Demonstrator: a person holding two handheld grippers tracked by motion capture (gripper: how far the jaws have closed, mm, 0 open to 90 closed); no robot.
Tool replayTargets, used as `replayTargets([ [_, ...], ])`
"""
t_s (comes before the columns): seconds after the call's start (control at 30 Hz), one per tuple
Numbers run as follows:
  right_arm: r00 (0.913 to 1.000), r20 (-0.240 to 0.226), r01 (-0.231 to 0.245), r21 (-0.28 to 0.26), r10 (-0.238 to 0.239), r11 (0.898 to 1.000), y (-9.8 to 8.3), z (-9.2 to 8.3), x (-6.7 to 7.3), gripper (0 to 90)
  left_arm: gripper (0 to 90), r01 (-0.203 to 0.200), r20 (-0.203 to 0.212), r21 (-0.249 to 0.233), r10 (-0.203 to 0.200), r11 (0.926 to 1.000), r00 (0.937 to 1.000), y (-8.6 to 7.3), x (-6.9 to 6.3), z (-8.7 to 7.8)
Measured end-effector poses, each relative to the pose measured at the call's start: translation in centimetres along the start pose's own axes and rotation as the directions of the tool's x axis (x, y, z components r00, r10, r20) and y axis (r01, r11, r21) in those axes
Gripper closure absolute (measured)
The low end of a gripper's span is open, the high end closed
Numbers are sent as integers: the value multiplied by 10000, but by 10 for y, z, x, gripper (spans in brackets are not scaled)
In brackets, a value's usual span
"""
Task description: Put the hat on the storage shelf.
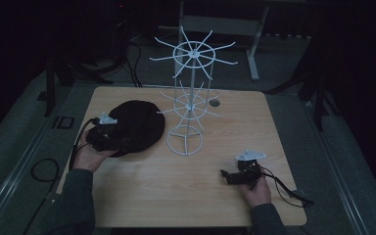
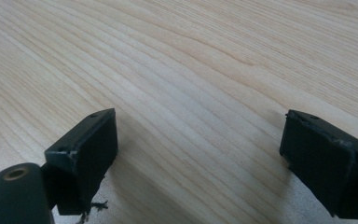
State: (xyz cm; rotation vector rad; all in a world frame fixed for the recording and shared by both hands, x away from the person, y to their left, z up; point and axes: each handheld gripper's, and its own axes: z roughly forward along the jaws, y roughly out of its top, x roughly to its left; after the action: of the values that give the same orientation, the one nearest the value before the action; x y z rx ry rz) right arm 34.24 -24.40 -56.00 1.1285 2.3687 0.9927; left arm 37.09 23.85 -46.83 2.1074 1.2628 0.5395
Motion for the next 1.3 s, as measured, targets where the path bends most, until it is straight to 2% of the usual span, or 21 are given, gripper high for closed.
replayTargets([
  [0.1,10000,0,-2,1,2,10000,0,0,0,109,229,-33,-108,46,33,10000,9999,7,3,4],
  [0.23,10000,0,-4,2,4,10000,0,0,0,109,174,-43,-5,206,44,9998,10000,15,4,13],
  [0.3,10000,1,-4,3,4,10000,0,0,0,109,152,14,78,306,-17,9995,10000,20,3,18],
  [0.4,10000,0,-6,2,6,10000,0,0,0,109,117,113,-24,511,-112,9986,9999,25,3,27],
  [0.6,10000,1,8,-2,-8,10000,0,0,0,109,100,166,-140,965,-153,9952,9998,32,4,44],
  [0.83,10000,-1,11,-4,-11,10000,0,0,0,109,99,231,-337,1719,-175,9848,9993,37,-1,66],
  [0.9,10000,0,11,-5,-11,10000,0,0,0,109,105,253,-377,1755,-190,9842,9991,37,-2,69],
  [0.93,10000,1,-6,2,6,10000,0,0,0,109,124,309,-762,1990,-160,9795,9970,37,-2,73],
  [1.0,10000,0,-2,0,2,10000,0,0,0,109,160,341,-714,2039,-199,9784,9972,36,0,75],
  [1.03,10000,-2,-1,-1,1,10000,0,0,0,109,171,366,-846,2108,-191,9768,9962,35,1,76],
  [1.17,10000,1,-2,0,2,10000,0,0,0,109,357,351,-995,2436,-110,9692,9950,35,2,77],
  [1.2,10000,2,-5,1,5,10000,0,0,0,109,417,441,-977,2477,-204,9678,9950,36,3,77],
  [1.3,10000,2,-4,3,4,10000,0,0,0,109,581,300,-916,2545,-68,9666,9958,38,3,74],
])
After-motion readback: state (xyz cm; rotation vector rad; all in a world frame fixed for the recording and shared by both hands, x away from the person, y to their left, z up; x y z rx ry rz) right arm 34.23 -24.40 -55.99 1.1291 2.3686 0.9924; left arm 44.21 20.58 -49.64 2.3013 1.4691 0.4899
